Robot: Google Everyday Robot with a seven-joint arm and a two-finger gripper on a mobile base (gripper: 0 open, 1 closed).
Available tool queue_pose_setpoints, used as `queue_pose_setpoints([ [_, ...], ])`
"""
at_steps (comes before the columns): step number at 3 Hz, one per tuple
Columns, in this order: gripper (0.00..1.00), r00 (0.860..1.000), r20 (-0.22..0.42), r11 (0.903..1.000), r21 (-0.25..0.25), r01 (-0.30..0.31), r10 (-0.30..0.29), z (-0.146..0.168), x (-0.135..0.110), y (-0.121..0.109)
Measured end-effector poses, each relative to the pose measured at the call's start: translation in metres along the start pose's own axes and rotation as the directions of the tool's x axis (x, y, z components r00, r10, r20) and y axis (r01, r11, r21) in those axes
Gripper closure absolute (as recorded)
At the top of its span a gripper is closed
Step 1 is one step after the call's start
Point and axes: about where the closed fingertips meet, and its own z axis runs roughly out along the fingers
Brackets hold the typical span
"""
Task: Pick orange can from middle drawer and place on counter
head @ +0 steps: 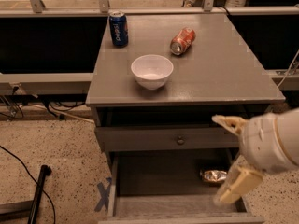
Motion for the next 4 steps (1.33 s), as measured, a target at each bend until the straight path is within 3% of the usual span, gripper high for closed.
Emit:
queue_pose_setpoints([
  [1, 0.00, 0.996, 0.036, 0.9962, -0.005, -0.087, 0.087, 0.008, 0.020, 0.025],
  [2, 0.00, 0.993, -0.052, 0.9928, 0.061, -0.103, 0.106, 0.002, 0.065, 0.003],
  [3, 0.00, 0.981, -0.149, 0.9853, 0.134, -0.106, 0.125, -0.007, 0.150, -0.001],
  [4, 0.00, 0.982, -0.158, 0.9876, 0.132, -0.085, 0.106, -0.007, 0.153, -0.001],
])
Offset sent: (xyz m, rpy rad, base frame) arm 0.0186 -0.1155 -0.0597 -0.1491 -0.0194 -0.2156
